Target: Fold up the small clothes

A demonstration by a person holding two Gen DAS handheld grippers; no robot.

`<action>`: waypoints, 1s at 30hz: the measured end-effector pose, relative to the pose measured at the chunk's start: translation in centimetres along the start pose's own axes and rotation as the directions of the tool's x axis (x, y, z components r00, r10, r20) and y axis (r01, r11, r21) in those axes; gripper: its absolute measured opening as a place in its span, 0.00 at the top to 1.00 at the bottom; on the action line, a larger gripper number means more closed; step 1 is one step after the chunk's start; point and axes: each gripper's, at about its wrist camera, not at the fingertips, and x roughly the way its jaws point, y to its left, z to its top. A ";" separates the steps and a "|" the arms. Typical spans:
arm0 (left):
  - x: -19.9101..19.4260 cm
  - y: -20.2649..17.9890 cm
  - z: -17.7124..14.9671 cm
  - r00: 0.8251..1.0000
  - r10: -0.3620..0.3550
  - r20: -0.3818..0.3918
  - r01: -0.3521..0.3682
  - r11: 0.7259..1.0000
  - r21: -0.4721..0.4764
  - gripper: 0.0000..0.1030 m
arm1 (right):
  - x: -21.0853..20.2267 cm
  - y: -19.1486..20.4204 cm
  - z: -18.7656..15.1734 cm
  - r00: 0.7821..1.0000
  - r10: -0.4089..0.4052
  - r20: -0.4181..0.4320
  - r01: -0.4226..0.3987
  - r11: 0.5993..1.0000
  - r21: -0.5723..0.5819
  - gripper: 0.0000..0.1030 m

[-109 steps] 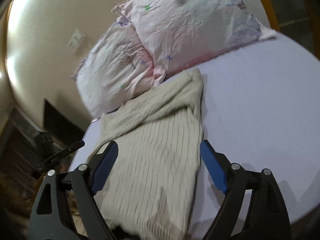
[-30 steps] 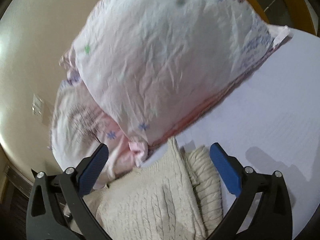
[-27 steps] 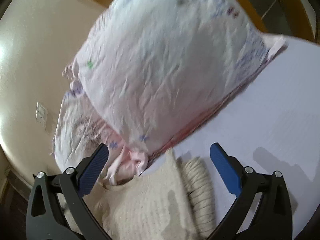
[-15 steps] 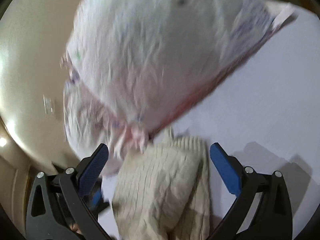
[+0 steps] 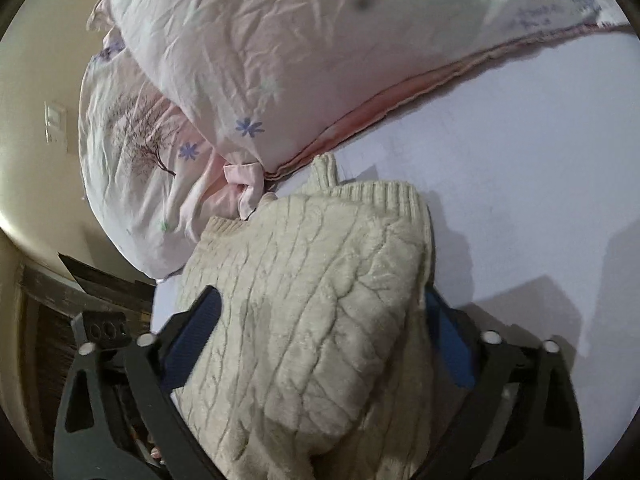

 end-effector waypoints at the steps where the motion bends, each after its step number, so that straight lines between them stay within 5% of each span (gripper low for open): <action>1: 0.8 -0.2 0.2 1.000 -0.004 -0.002 0.004 1.000 -0.016 0.20 | 0.1 0.1 0.1 1.000 -0.012 0.009 0.012 1.000 -0.004 0.32; 2: 1.2 -0.5 0.4 0.999 -0.022 0.025 0.023 0.999 -0.023 0.21 | 0.4 -0.1 0.1 1.000 -0.012 0.007 0.012 1.000 0.008 0.48; 4: 1.4 -0.5 0.3 0.999 -0.039 0.028 0.040 0.999 -0.016 0.32 | 0.9 -1.4 0.2 0.998 0.064 0.002 -0.064 0.995 0.077 0.57; 6: 0.9 0.0 0.3 0.997 -0.078 0.027 0.079 0.996 -0.031 0.52 | 0.7 -1.6 0.1 0.993 0.119 0.018 -0.120 0.987 0.107 0.61; 8: -1.1 0.6 0.3 0.990 -0.138 0.020 0.139 0.989 -0.043 0.58 | 0.4 -0.6 -0.3 0.983 0.180 0.033 -0.182 0.978 0.098 0.64; 10: -4.6 1.0 0.0 0.990 -0.117 0.074 0.117 0.993 0.010 0.59 | 1.0 2.0 -0.7 0.965 0.263 0.007 -0.263 0.964 0.047 0.65; 13: -8.5 2.6 -0.1 0.984 0.033 0.173 -0.044 0.997 0.064 0.56 | 3.9 6.8 -1.4 0.968 0.244 -0.059 -0.248 0.966 -0.078 0.61; 16: -9.1 5.1 0.3 0.976 0.140 0.164 -0.144 0.990 0.011 0.49 | 6.3 8.4 -1.3 0.994 0.083 -0.077 -0.093 0.987 -0.133 0.48; 18: -9.3 7.1 -0.3 0.982 0.107 0.155 -0.097 0.993 -0.070 0.44 | 4.9 7.2 -1.1 0.994 0.101 -0.030 -0.103 0.993 -0.063 0.42; 21: -10.4 7.2 -1.1 0.972 0.111 0.206 -0.100 0.993 -0.065 0.41 | 2.7 6.2 -0.7 0.988 0.152 0.025 -0.151 0.988 -0.027 0.34; 22: -10.8 6.8 -1.2 0.968 0.116 0.222 -0.106 0.993 -0.055 0.40 | 2.7 6.4 -0.6 0.989 0.149 0.012 -0.148 0.988 -0.033 0.37; 25: -10.9 5.7 -1.5 0.965 0.143 0.219 -0.141 0.990 -0.027 0.36 | 4.7 8.3 -0.6 0.989 0.131 -0.067 -0.137 0.986 -0.098 0.84; 30: -8.9 4.6 -1.6 0.955 0.224 0.195 -0.234 0.972 0.031 0.35 | 5.3 9.0 1.1 0.996 -0.029 0.079 0.040 0.990 -0.134 0.91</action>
